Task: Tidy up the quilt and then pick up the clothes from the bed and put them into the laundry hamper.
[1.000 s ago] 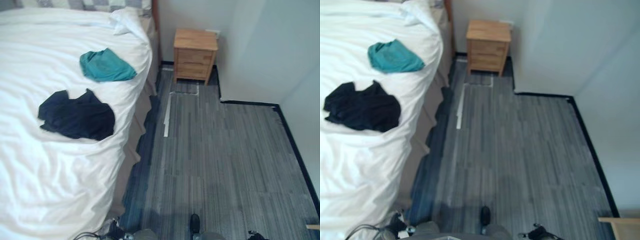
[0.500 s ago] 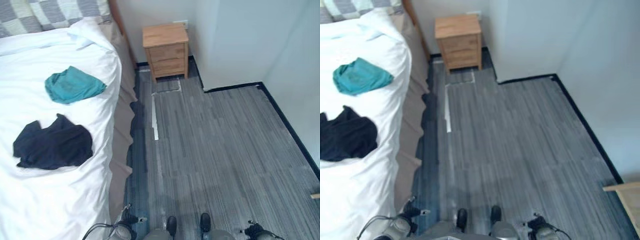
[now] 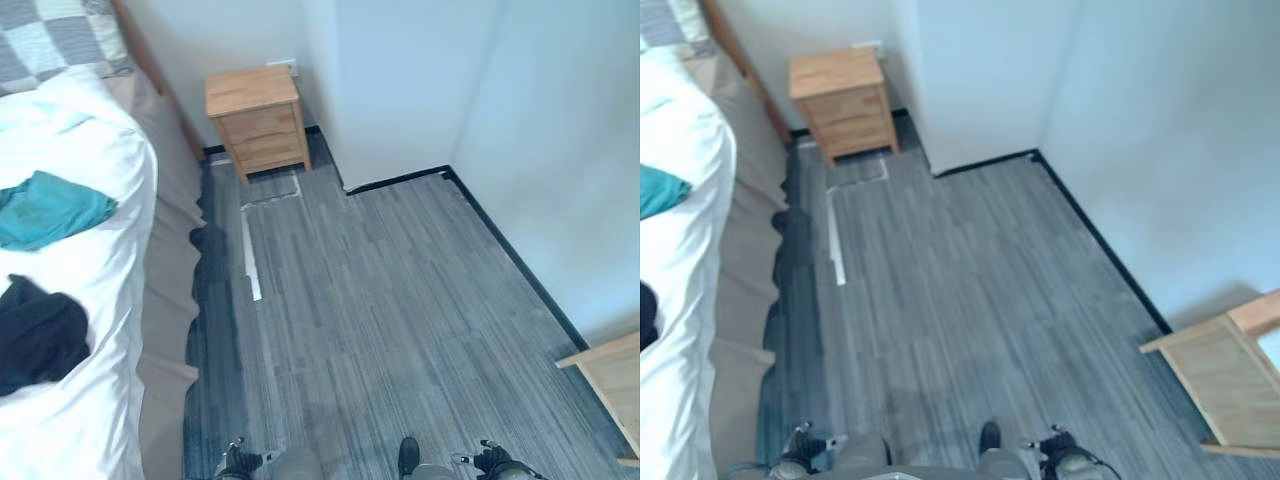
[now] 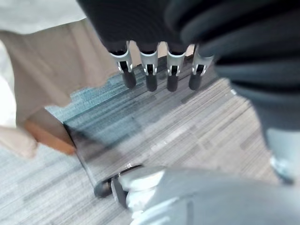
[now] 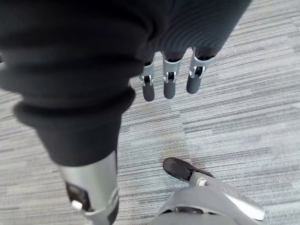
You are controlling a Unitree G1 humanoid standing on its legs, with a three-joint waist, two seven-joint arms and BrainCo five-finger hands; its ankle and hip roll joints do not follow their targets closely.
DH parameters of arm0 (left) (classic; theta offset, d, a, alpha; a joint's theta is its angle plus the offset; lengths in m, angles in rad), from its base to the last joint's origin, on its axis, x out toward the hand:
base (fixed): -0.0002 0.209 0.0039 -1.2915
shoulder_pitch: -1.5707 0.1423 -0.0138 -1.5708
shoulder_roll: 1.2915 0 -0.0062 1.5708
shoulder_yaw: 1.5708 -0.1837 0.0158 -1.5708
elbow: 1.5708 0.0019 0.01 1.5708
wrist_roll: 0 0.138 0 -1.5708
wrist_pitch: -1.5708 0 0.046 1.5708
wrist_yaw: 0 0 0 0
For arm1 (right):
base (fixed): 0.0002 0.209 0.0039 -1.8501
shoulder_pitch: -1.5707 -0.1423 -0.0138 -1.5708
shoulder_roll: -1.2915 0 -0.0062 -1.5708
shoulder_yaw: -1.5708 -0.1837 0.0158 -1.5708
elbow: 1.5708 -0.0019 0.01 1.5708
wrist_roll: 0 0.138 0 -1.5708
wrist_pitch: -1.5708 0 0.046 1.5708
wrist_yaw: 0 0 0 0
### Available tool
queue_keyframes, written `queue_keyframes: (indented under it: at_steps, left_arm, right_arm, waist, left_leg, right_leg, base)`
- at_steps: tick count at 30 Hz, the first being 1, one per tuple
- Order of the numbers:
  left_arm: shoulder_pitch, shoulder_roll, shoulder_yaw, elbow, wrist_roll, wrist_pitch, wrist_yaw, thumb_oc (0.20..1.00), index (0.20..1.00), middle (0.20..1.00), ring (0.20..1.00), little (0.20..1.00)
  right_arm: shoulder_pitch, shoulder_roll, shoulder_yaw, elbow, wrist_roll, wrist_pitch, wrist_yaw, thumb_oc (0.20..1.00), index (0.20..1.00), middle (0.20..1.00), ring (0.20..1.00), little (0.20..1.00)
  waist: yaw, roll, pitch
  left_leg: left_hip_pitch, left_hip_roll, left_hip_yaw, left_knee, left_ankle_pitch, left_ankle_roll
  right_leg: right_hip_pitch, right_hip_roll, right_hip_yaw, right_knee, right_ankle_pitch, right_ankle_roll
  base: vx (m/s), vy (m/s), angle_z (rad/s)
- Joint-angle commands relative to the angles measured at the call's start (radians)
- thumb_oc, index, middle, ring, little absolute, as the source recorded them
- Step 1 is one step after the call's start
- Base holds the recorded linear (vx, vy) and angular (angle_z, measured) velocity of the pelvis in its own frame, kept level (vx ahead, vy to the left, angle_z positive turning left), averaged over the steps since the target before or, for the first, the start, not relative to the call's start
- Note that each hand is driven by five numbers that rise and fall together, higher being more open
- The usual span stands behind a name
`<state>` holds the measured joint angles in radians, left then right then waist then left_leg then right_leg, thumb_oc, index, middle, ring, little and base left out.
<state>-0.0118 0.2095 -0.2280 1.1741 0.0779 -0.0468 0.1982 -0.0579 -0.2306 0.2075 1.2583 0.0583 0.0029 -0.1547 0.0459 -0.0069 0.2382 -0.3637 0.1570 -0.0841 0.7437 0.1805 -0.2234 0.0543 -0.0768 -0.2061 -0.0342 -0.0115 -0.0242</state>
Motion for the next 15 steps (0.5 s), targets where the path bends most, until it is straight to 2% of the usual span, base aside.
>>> queue_keyframes:
  at_steps: [1,2,3,4,5,6,8,10,11,12,13,14,15]
  left_arm:
    - [-0.017,-0.021,-0.062,0.063,-0.042,-0.015,-0.008,1.000,1.000,1.000,1.000,1.000]
    - [-0.012,-0.028,-0.052,0.088,-0.041,-0.010,0.000,1.000,1.000,1.000,1.000,1.000]
    - [-0.004,-0.022,-0.019,0.125,-0.054,0.001,-0.006,1.000,1.000,1.000,1.000,1.000]
    - [-0.004,-0.022,-0.018,0.125,-0.054,0.001,-0.006,1.000,1.000,1.000,1.000,1.000]
    - [0.009,-0.009,0.014,0.146,-0.060,0.009,-0.013,1.000,1.000,1.000,1.000,1.000]
    - [0.009,-0.008,0.014,0.146,-0.060,0.009,-0.013,1.000,1.000,1.000,1.000,1.000]
    - [0.019,0.005,0.035,0.172,-0.054,0.020,-0.018,1.000,1.000,1.000,1.000,1.000]
    - [0.009,0.027,0.046,0.194,-0.038,0.028,-0.024,1.000,1.000,1.000,1.000,1.000]
    - [0.013,0.030,0.045,0.205,-0.030,0.029,-0.024,1.000,1.000,1.000,1.000,1.000]
    - [0.009,0.044,0.040,0.198,-0.024,0.033,-0.027,1.000,1.000,1.000,1.000,1.000]
    - [0.008,0.044,0.040,0.198,-0.023,0.033,-0.027,1.000,1.000,1.000,1.000,1.000]
    - [-0.010,0.057,0.035,0.184,-0.033,0.032,-0.023,1.000,1.000,1.000,1.000,1.000]
    - [-0.011,0.056,0.035,0.184,-0.033,0.032,-0.023,1.000,1.000,1.000,1.000,1.000]
  right_arm:
    - [-0.023,-0.050,0.060,0.073,-0.086,0.013,-0.005,1.000,1.000,1.000,1.000,1.000]
    - [-0.025,-0.049,0.061,0.076,-0.083,0.013,-0.008,1.000,1.000,1.000,1.000,1.000]
    - [-0.030,-0.044,0.070,0.064,-0.077,0.014,-0.004,1.000,1.000,1.000,1.000,1.000]
    - [-0.030,-0.044,0.070,0.064,-0.077,0.014,-0.004,1.000,1.000,1.000,1.000,1.000]
    - [-0.038,-0.036,0.078,0.055,-0.078,0.011,0.002,1.000,1.000,1.000,1.000,1.000]
    - [-0.037,-0.036,0.078,0.055,-0.078,0.011,0.002,1.000,1.000,1.000,1.000,1.000]
    - [-0.032,-0.017,0.086,0.053,-0.089,0.011,0.013,1.000,1.000,1.000,1.000,1.000]
    - [-0.043,-0.004,0.077,0.054,-0.089,0.011,0.012,1.000,1.000,1.000,1.000,1.000]
    - [-0.038,0.000,0.079,0.053,-0.094,0.010,0.012,1.000,1.000,1.000,1.000,1.000]
    - [-0.039,-0.001,0.080,0.036,-0.094,0.003,0.015,1.000,1.000,1.000,1.000,1.000]
    - [-0.039,-0.002,0.080,0.036,-0.094,0.003,0.015,1.000,1.000,1.000,1.000,1.000]
    - [-0.039,0.008,0.084,0.020,-0.092,0.003,0.017,1.000,1.000,1.000,1.000,1.000]
    - [-0.039,0.008,0.084,0.020,-0.092,0.003,0.017,1.000,1.000,1.000,1.000,1.000]
  waist:
    - [0.030,-0.013,0.030]
    - [0.047,-0.012,0.023]
    - [0.072,0.000,0.007]
    - [0.074,-0.003,0.008]
    - [0.092,-0.006,-0.007]
    - [0.092,-0.008,-0.006]
    - [0.095,-0.030,-0.021]
    - [0.108,-0.059,-0.035]
    - [0.097,-0.068,-0.027]
    - [0.057,-0.038,-0.008]
    - [0.059,-0.035,-0.010]
    - [0.015,0.000,0.014]
    - [0.014,0.003,0.013]
  left_leg:
    - [0.090,-0.116,0.196,-0.321,-0.202,0.142]
    - [0.083,-0.115,0.234,-0.394,-0.195,0.151]
    - [0.070,-0.085,0.331,-0.527,-0.143,0.147]
    - [0.075,-0.088,0.335,-0.534,-0.140,0.147]
    - [0.072,-0.074,0.376,-0.587,-0.110,0.151]
    - [0.074,-0.076,0.377,-0.587,-0.110,0.151]
    - [0.105,-0.101,0.362,-0.605,-0.123,0.193]
    - [0.137,-0.133,0.350,-0.612,-0.150,0.230]
    - [0.173,-0.155,0.349,-0.619,-0.174,0.249]
    - [0.272,-0.156,0.307,-0.668,-0.199,0.270]
    - [0.270,-0.152,0.308,-0.669,-0.197,0.270]
    - [0.367,-0.129,0.243,-0.733,-0.207,0.266]
    - [0.365,-0.126,0.242,-0.734,-0.205,0.265]
  right_leg:
    - [0.132,-0.033,0.028,-0.049,-0.139,0.101]
    - [0.142,-0.023,0.023,-0.053,-0.155,0.106]
    - [0.178,0.005,0.015,-0.053,-0.192,0.111]
    - [0.178,0.002,0.017,-0.053,-0.193,0.112]
    - [0.216,0.010,0.007,-0.047,-0.222,0.117]
    - [0.217,0.008,0.007,-0.046,-0.223,0.117]
    - [0.228,-0.003,-0.005,0.038,-0.238,0.125]
    - [0.194,-0.016,-0.007,0.209,-0.203,0.179]
    - [0.156,-0.047,-0.007,0.344,-0.106,0.232]
    - [0.037,-0.053,0.038,0.600,0.017,0.251]
    - [0.033,-0.049,0.040,0.598,0.021,0.250]
    - [-0.089,-0.043,0.055,0.714,-0.015,0.231]
    - [-0.089,-0.040,0.053,0.711,-0.012,0.230]
  base:
    - [0.36,-0.003,0.68]
    - [0.53,0.025,0.30]
    - [0.40,0.026,-0.13]
    - [0.64,0.055,-0.36]
    - [0.35,0.031,0.03]
    - [0.49,0.043,0.12]
    - [0.42,0.043,0.03]
    - [0.48,0.110,0.08]
    - [0.62,0.210,0.10]
    - [0.49,0.169,0.26]
    - [0.70,0.094,0.38]
    - [0.37,-0.007,0.73]
    - [0.57,-0.053,0.84]
